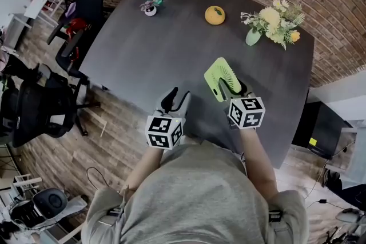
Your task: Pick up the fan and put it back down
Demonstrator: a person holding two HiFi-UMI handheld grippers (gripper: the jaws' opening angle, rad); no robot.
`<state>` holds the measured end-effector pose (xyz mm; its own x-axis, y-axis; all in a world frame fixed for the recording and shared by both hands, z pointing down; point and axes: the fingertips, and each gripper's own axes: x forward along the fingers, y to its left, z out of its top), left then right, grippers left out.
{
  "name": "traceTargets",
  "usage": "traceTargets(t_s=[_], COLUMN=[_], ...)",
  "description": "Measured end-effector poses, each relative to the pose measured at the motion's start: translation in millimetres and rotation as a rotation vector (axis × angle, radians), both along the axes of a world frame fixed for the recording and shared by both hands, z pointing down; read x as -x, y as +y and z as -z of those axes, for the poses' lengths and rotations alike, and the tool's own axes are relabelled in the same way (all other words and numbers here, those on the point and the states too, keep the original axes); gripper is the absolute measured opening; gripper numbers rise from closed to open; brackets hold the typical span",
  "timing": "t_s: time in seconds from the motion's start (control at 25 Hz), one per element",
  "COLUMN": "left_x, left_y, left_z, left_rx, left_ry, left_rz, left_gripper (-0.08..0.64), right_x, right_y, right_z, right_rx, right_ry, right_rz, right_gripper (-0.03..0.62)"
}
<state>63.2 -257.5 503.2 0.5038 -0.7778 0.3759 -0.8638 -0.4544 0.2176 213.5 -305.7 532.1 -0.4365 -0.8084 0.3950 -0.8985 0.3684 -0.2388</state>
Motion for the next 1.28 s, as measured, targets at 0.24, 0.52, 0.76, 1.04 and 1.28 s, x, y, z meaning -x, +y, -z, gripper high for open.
traceTargets(t_s=[0.24,0.52,0.76,1.04,1.28], left_x=[29.0,69.2,99.6,130.5,161.6], left_y=[-16.0,-31.2,-45.8,-63.4,-75.6], left_z=[9.5,13.6,14.8,16.8,15.9], left_rx=[-0.009,-0.002,0.000,-0.006,-0.006], left_ry=[0.002,0.005,0.012,0.021,0.026], left_rz=[-0.014,-0.006,-0.005,0.004,0.028], left_gripper=[0.167,0.167,0.167,0.167,0.167], right_x=[27.0,63.1,93.5,125.5,156.7], right_y=[-12.8,-30.2,-45.3,-62.5,-79.3], right_z=[8.5,14.2,17.3,19.0,19.4], right_rx=[-0.002,0.001,-0.001,-0.001,-0.004], right_ry=[0.000,0.006,0.017,0.025,0.031], right_rz=[-0.016,-0.013,-0.008,0.003,0.026], right_gripper=[0.187,0.187,0.187,0.187,0.187])
